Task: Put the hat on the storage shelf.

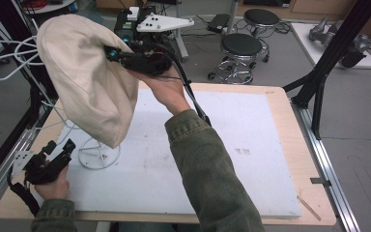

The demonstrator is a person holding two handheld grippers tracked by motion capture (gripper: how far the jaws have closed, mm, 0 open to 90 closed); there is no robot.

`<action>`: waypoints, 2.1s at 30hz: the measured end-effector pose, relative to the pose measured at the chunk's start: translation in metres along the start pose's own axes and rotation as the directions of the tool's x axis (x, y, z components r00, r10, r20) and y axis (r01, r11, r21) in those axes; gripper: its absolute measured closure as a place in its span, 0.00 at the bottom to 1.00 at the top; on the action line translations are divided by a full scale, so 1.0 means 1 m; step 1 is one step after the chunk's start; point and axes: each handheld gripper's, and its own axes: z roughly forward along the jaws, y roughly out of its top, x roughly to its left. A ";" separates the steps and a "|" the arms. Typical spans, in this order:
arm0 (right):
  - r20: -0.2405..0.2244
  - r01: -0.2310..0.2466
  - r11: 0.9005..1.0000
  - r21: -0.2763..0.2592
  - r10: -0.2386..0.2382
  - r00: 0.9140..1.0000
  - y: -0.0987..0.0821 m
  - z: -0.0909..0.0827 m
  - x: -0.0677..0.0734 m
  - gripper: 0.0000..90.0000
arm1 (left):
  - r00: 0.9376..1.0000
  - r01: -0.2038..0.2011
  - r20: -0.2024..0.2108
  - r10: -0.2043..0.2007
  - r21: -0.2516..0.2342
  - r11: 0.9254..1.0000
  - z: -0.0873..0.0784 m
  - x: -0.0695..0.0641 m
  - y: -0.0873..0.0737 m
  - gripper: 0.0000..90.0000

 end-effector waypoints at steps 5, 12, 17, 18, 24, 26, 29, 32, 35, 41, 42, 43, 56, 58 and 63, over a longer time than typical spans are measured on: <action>-0.007 -0.026 1.000 -0.004 0.026 1.000 -0.007 -0.002 -0.004 0.70 | 1.000 0.005 0.002 -0.005 0.000 1.000 0.000 -0.001 0.000 0.32; -0.016 -0.040 0.999 0.031 0.040 0.999 -0.021 0.001 -0.005 0.57 | 1.000 0.002 0.001 -0.002 -0.002 1.000 0.000 0.000 0.000 0.32; -0.017 -0.054 0.998 0.014 0.055 0.998 -0.024 0.000 -0.006 0.55 | 1.000 0.002 0.000 -0.002 0.000 1.000 0.000 0.000 0.000 0.32; -0.021 -0.054 0.998 0.010 0.054 0.998 -0.024 0.000 -0.006 0.54 | 1.000 0.002 -0.001 -0.002 0.000 1.000 0.000 0.000 0.000 0.32; -0.017 -0.061 0.998 0.007 0.061 0.998 -0.027 -0.002 -0.006 0.50 | 1.000 0.002 0.001 -0.002 -0.001 1.000 0.000 0.000 0.000 0.32; -0.011 -0.062 0.998 0.002 0.062 0.998 -0.028 -0.002 -0.006 0.48 | 1.000 0.002 0.000 -0.002 -0.003 1.000 0.000 0.000 0.000 0.32; -0.004 -0.063 0.998 -0.002 0.063 0.998 -0.029 -0.004 -0.005 0.45 | 1.000 0.001 0.000 -0.001 -0.002 1.000 0.000 0.000 0.000 0.32; 0.007 -0.066 0.998 -0.004 0.066 0.998 -0.030 -0.007 -0.006 0.42 | 1.000 -0.001 0.000 0.001 -0.003 1.000 0.000 0.000 0.000 0.32; 0.030 -0.070 0.997 -0.010 0.071 0.997 -0.032 -0.011 -0.006 0.36 | 1.000 0.000 -0.002 0.000 -0.005 1.000 0.000 0.000 0.000 0.32; 0.048 -0.069 0.998 -0.015 0.069 0.996 -0.036 -0.022 -0.007 0.31 | 1.000 0.000 -0.003 0.000 -0.008 1.000 0.000 -0.001 0.000 0.32; 0.056 -0.069 0.997 -0.020 0.070 0.996 -0.036 -0.025 -0.007 0.30 | 1.000 0.000 -0.002 0.000 -0.008 1.000 0.000 -0.001 0.000 0.32; 0.067 -0.071 0.997 -0.025 0.073 0.995 -0.037 -0.028 -0.007 0.29 | 1.000 0.000 -0.002 0.000 -0.008 1.000 0.000 -0.001 0.000 0.32; 0.189 -0.069 0.996 -0.063 0.080 0.979 -0.056 -0.071 -0.011 0.22 | 1.000 -0.003 -0.005 0.003 -0.012 1.000 -0.001 -0.001 0.000 0.32; 0.202 -0.070 0.995 -0.065 0.082 0.976 -0.060 -0.078 -0.012 0.22 | 1.000 -0.004 -0.005 0.003 -0.011 1.000 -0.001 -0.001 0.000 0.32; 0.233 -0.085 0.994 -0.064 0.098 0.968 -0.075 -0.097 -0.013 0.20 | 1.000 -0.003 -0.007 0.003 -0.014 1.000 -0.001 -0.001 0.000 0.32</action>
